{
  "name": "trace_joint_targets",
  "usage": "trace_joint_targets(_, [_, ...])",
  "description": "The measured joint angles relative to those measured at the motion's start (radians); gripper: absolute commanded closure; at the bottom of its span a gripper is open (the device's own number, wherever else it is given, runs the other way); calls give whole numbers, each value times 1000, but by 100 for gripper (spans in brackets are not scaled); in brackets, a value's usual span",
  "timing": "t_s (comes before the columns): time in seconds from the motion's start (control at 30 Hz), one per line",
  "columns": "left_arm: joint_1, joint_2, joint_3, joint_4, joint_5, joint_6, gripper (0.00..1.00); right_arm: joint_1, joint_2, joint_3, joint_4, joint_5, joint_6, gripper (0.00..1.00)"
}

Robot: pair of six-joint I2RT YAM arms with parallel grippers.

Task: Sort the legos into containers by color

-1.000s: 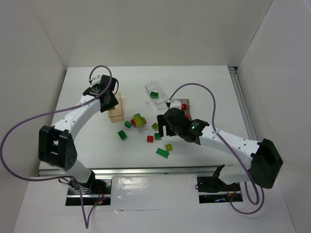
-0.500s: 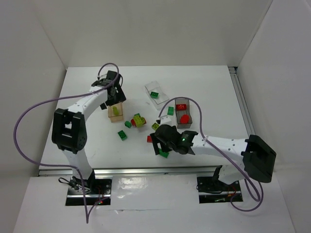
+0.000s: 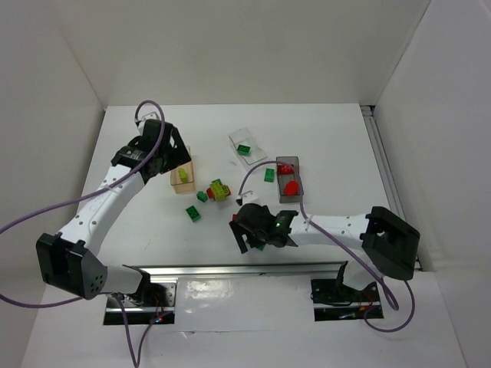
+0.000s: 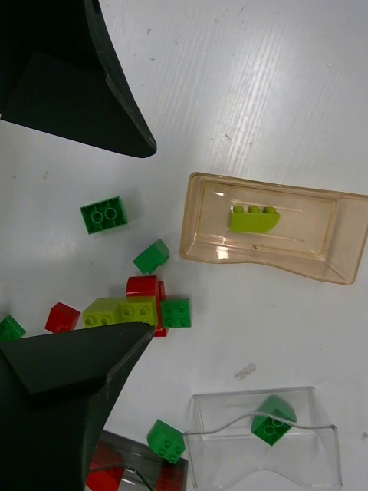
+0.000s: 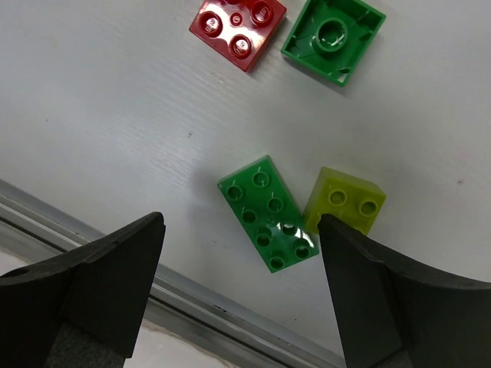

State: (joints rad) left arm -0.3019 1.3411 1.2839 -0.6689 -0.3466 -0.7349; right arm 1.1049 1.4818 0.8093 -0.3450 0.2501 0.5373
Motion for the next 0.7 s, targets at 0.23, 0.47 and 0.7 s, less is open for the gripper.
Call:
trace_joint_targets(0.23, [-2,4,-16,-19,17,0,5,4,53,35,27,27,-7,13])
trace_joint_targets(0.47, [-2,4,-16,-23,21,0,5,38,62,45,19,122,35,17])
trace_joint_targets(0.7, [-12,16,-16,-24,23,0,5,47,-86,-4,-16,245,128,17])
